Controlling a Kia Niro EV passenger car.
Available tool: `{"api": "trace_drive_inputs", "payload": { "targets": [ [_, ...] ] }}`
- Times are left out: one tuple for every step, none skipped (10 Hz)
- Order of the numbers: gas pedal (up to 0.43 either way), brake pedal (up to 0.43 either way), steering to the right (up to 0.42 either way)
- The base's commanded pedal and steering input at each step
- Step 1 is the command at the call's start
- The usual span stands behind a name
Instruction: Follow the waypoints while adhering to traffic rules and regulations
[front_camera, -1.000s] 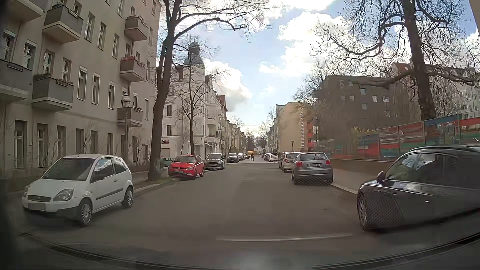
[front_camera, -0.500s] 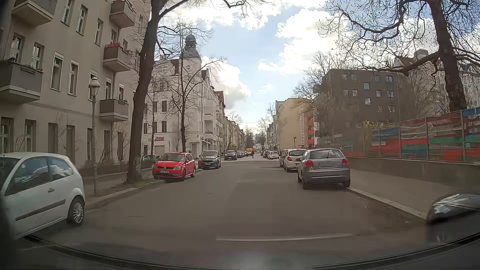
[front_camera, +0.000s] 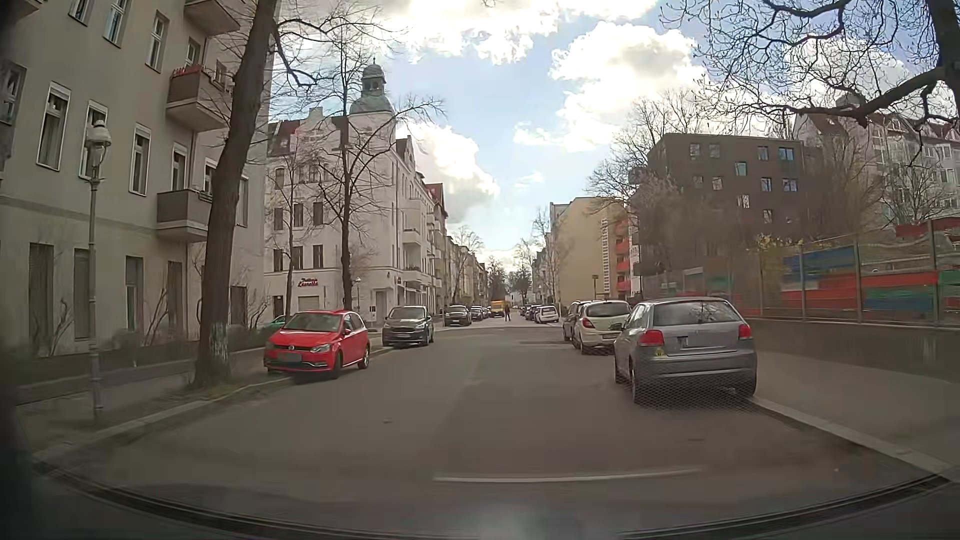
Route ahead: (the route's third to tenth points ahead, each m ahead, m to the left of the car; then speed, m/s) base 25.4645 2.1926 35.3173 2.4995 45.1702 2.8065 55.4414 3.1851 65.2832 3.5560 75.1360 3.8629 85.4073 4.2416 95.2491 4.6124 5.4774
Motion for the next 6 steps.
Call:
{"api": "trace_drive_inputs", "payload": {
  "targets": [
    [0.028,0.030,0.002],
    [0.028,0.030,-0.004],
    [0.039,0.037,-0.019],
    [0.039,0.030,-0.024],
    [0.039,0.030,-0.023],
    [0.039,0.030,-0.020]
  ]
}}
